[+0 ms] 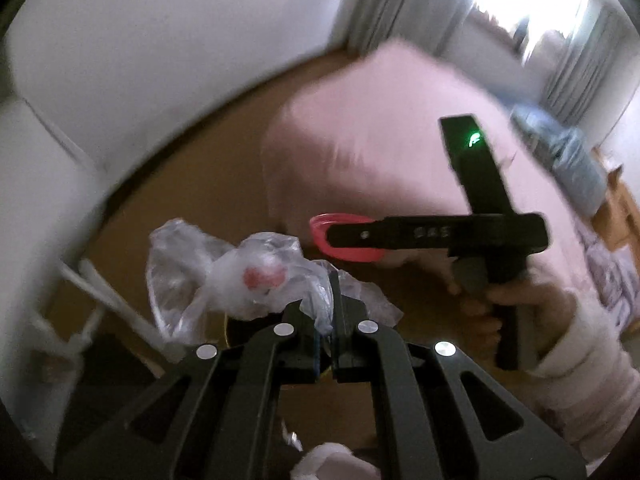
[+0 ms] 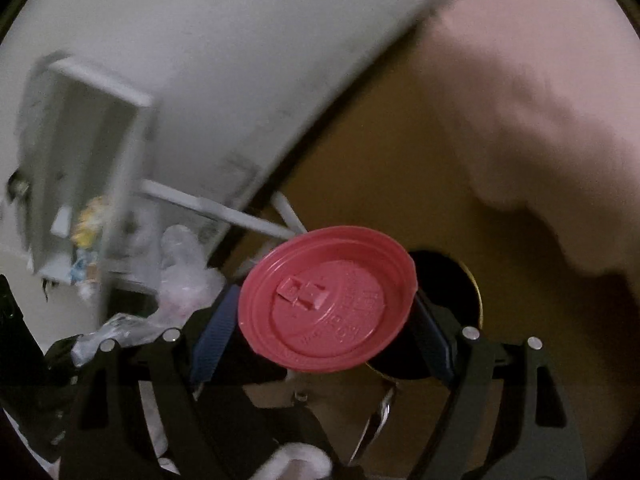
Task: Collect trash
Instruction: 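Carry red lid and clear bag in both tools over the black bin, then open both tools to drop lid and bag into the bin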
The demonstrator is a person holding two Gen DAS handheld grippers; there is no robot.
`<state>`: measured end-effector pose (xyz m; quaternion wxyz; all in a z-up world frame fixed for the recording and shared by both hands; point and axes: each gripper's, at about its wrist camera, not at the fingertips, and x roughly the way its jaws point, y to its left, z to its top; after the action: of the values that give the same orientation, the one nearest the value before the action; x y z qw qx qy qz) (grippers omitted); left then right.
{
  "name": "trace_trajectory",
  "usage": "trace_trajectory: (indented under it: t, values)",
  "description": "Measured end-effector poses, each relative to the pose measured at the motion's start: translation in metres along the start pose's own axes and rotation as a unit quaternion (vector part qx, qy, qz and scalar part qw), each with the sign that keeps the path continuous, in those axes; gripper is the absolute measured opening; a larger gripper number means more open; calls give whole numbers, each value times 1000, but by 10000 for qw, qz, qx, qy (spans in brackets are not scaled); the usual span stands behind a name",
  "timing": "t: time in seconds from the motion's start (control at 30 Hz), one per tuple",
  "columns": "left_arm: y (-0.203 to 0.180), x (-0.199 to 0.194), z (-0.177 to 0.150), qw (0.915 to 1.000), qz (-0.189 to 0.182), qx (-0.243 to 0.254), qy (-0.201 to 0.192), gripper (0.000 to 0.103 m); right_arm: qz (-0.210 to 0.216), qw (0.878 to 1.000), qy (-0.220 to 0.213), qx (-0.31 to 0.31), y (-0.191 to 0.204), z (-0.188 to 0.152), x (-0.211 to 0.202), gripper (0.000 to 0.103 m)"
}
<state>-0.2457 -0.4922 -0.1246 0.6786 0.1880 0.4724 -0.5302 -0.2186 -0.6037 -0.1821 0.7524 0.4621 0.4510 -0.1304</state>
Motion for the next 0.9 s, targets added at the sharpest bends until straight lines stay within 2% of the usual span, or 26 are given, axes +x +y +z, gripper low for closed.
trace_trajectory:
  t: [0.1,0.17,0.27,0.4,0.5,0.53,0.57,0.6,0.63,0.7,0.8,0.87,0.9]
  values:
    - [22,71,-6,9974,174,-141,681,2,34,9977,402,536,-52,-12,47,79]
    - [38,109,-13,9937,302,-225,1054,2,57,9943,649,838,-72,-18,78,79]
    - [49,151,-15,9889,438,-258,1394,2,-3,9897,903,1108,-89,-23,113,79]
    - [66,175,-31,9840,235,-625,1652,2,-56,9849,1144,1297,-110,-28,140,79]
    - [73,185,-35,9830,151,-717,1682,3,-160,9841,1155,1342,-115,-26,142,82]
    - [76,185,-35,9823,178,-759,1704,8,-195,9841,1120,1361,-117,-24,138,90]
    - [77,184,-34,9807,174,-822,1768,35,-201,9843,1076,1382,-116,-22,132,96]
    - [80,184,-35,9783,90,-952,1841,59,-196,9850,1002,1390,-116,-21,125,96]
    - [83,179,-35,9795,49,-1036,1726,89,-244,9858,915,1387,-116,-19,117,96]
    - [79,164,-33,9869,-14,-919,1322,89,-353,9869,766,1378,-116,-17,97,96]
    - [60,138,-33,9935,-272,-459,1007,90,-857,9877,311,1271,-113,-8,55,96]
    - [33,101,-32,9974,-459,112,548,90,-1294,9869,-245,937,-97,-3,15,96]
    - [21,85,-29,9977,-500,329,328,90,-1597,9829,-679,623,-78,-2,-13,96]
